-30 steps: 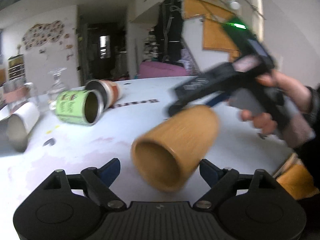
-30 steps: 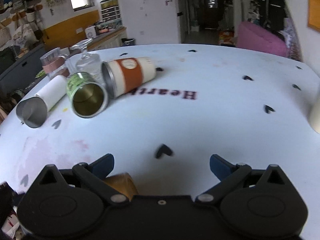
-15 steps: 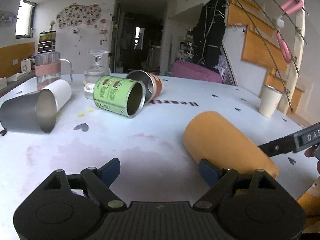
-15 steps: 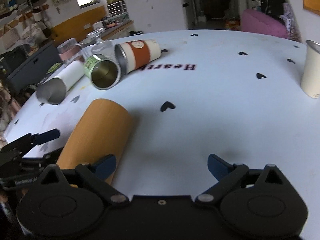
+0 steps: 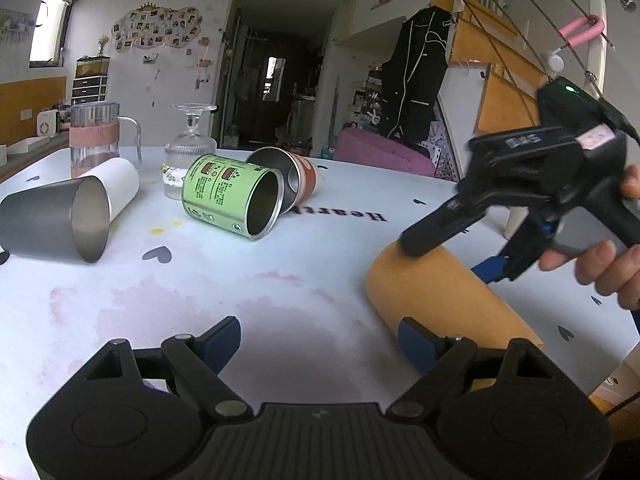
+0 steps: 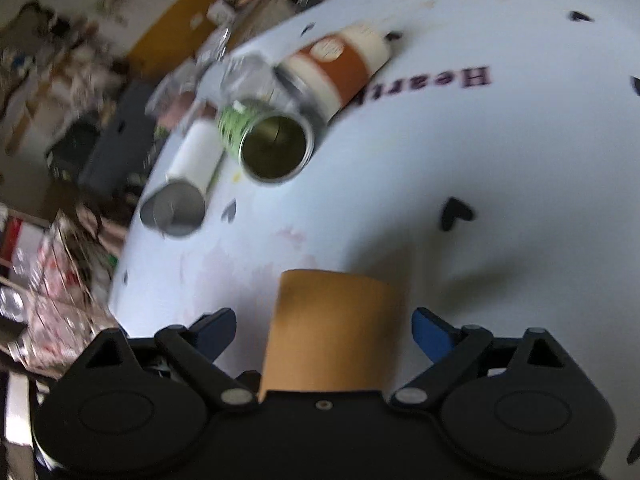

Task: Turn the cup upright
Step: 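Rotate the bamboo cup upright with the right gripper, carry toward white paper cup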

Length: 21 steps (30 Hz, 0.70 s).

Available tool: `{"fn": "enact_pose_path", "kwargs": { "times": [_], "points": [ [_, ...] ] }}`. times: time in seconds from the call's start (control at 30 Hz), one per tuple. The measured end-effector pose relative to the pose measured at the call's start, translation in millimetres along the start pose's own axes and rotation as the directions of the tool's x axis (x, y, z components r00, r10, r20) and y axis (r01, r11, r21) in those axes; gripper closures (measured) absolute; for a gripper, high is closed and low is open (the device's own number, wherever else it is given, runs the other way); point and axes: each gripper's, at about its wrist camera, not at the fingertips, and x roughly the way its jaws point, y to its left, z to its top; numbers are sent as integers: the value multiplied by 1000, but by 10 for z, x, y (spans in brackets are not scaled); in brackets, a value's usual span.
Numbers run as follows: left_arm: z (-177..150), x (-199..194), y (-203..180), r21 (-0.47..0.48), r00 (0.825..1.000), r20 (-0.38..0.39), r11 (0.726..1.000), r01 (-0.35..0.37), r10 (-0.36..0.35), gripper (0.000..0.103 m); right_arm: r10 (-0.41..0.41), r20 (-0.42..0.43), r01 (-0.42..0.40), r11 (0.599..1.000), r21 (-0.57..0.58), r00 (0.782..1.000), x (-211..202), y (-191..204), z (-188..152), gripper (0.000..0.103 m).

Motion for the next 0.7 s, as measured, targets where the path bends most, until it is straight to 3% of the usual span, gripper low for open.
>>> {"fn": "enact_pose_path", "kwargs": {
  "times": [0.1,0.13,0.17,0.3,0.4,0.53,0.7],
  "points": [
    [-6,-17,10,-3,1000,4,1000,2,-2,17,-77,-30,75,995,-68,997,93,99,-6,16],
    [-6,-23,17,-5,1000,6,1000,3,-3,17,-101,-27,98,991,-88,995,93,105,-28,26],
    [-10,-24,21,-7,1000,7,1000,3,-3,17,-113,-22,110,988,-104,993,81,97,-51,28],
    [-11,-14,13,-9,1000,4,1000,2,-2,17,-100,3,100,989,-111,995,-65,21,-85,29],
    [-5,-18,0,-5,1000,8,1000,5,-5,17,-128,78,138,979,-149,989,-254,4,-83,29],
    [4,-13,-27,2,1000,9,1000,7,-8,17,-159,212,202,959,-200,964,-566,-22,-16,29],
    [7,-5,-55,9,1000,10,1000,15,-15,17,-253,360,337,921,-195,898,-826,-188,194,30]
  ]
}}
